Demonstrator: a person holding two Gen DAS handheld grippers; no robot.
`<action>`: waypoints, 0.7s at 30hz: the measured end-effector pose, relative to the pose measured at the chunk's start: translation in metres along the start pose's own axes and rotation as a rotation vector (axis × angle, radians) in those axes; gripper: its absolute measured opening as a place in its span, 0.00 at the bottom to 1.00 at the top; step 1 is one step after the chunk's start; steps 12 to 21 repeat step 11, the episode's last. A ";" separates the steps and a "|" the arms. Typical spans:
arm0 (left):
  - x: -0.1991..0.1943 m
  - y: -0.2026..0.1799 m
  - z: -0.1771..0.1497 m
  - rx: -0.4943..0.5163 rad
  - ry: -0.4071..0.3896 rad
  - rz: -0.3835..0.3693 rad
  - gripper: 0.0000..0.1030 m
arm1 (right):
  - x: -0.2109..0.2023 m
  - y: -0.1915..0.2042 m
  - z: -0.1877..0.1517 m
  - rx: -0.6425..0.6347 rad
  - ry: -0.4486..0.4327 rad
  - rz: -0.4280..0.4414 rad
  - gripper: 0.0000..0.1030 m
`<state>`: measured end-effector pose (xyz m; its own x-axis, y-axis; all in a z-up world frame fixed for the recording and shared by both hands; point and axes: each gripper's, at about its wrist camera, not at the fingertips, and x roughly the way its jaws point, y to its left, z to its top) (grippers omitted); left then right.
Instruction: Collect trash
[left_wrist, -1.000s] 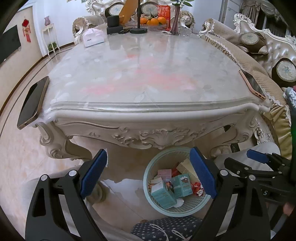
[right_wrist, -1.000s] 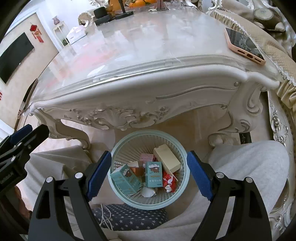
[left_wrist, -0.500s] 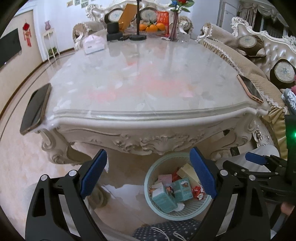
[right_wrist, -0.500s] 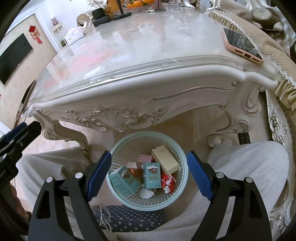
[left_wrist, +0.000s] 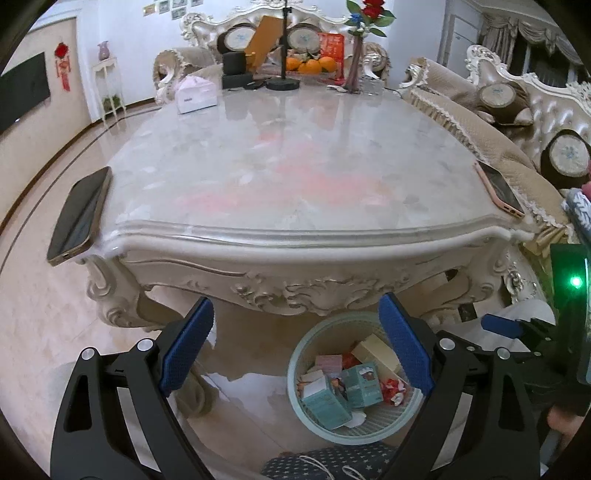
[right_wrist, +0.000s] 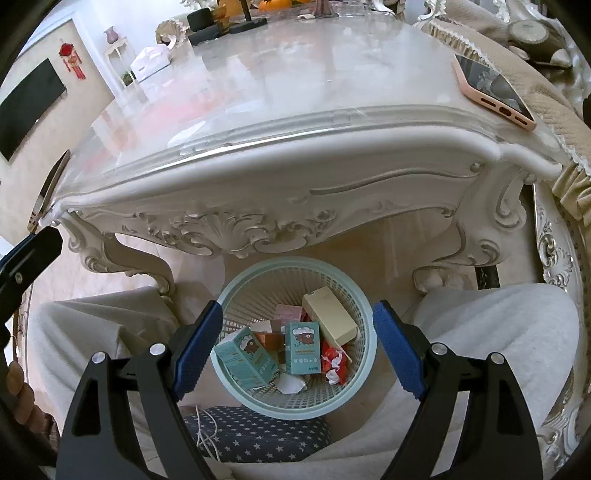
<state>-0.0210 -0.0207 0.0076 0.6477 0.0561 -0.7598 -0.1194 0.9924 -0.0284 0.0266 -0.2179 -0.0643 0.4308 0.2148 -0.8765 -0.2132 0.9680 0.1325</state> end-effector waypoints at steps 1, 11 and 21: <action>0.001 0.000 0.000 0.002 0.003 0.011 0.86 | 0.001 0.000 0.000 0.000 0.001 0.001 0.77; 0.006 0.005 0.000 -0.009 0.041 0.020 0.86 | 0.002 0.001 0.000 0.000 0.002 0.000 0.77; 0.006 0.005 0.000 -0.009 0.041 0.020 0.86 | 0.002 0.001 0.000 0.000 0.002 0.000 0.77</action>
